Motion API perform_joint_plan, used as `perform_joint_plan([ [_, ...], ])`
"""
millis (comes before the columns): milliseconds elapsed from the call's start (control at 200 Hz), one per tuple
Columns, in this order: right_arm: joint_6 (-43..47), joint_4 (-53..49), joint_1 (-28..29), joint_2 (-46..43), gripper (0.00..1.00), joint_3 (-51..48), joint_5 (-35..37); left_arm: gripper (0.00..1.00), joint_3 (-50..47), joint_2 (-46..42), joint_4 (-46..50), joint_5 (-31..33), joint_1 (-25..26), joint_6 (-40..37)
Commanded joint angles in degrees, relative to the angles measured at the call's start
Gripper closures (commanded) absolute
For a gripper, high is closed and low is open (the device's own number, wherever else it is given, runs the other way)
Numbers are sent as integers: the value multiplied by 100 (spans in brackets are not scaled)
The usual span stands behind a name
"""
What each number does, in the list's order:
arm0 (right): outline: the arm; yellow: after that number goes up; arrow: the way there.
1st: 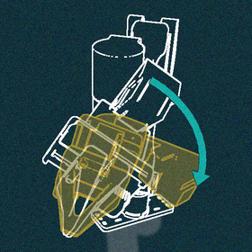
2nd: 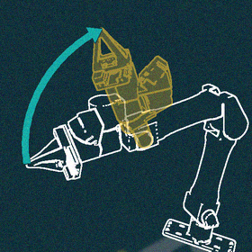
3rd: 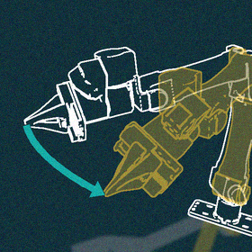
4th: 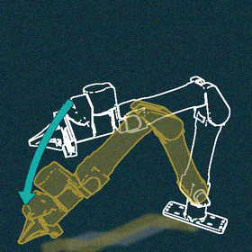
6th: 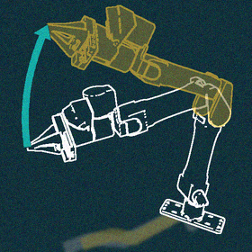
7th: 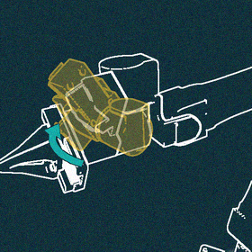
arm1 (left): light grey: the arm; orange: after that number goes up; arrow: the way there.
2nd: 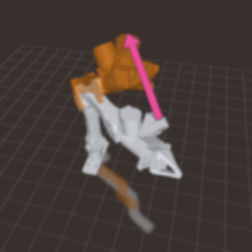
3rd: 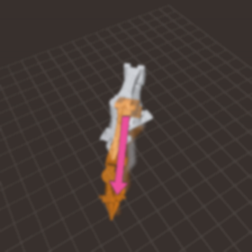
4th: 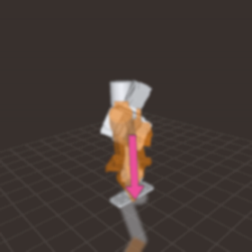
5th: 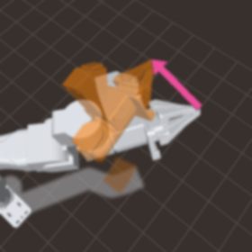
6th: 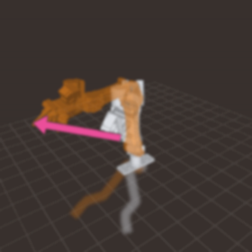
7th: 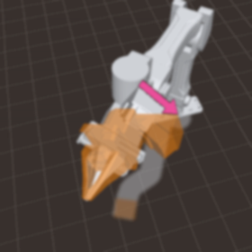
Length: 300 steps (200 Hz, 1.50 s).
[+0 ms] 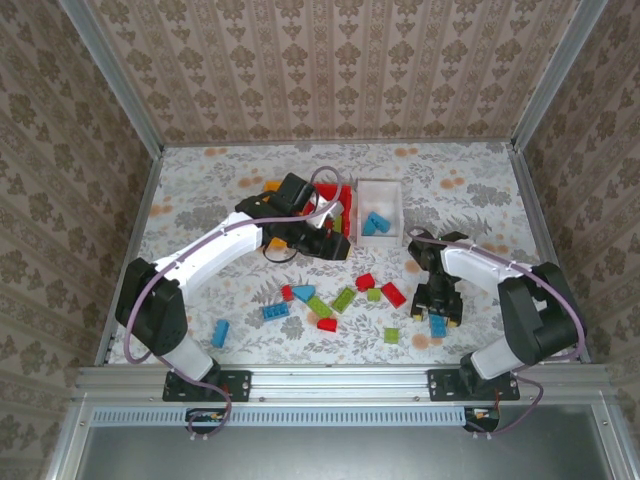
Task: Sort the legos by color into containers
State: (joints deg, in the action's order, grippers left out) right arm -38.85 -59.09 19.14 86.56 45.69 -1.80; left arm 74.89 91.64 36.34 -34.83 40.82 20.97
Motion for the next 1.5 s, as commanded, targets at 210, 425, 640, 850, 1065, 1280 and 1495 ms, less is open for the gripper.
perform_joint_plan([
  [210, 27, 398, -115, 344, 54, 117, -343, 43, 109, -209, -204, -154, 10, 19],
  [425, 37, 579, -107, -36, 75, 558, -55, 43, -8, -507, -335, 343, 10, 198],
  [640, 428, 1053, 134, -107, 76, 1919, 417, 42, -99, -1020, -531, 1319, -52, 570],
  [850, 850, 1253, 91, 1522, 76, 3942, 720, 42, 58, -1095, -323, 1945, -131, 604],
  [1065, 1270, 485, 43, 3368, 74, 6157, 1330, 41, -40, -1284, -115, 2302, -216, 683],
  [1280, 1393, 280, 45, 4134, 59, 7015, 1431, 40, -500, -1686, 354, 2767, -363, 985],
  [1495, 1425, 312, 91, 4139, 42, 7075, 1317, 39, -1136, -2085, 973, 2998, -840, 1401],
])
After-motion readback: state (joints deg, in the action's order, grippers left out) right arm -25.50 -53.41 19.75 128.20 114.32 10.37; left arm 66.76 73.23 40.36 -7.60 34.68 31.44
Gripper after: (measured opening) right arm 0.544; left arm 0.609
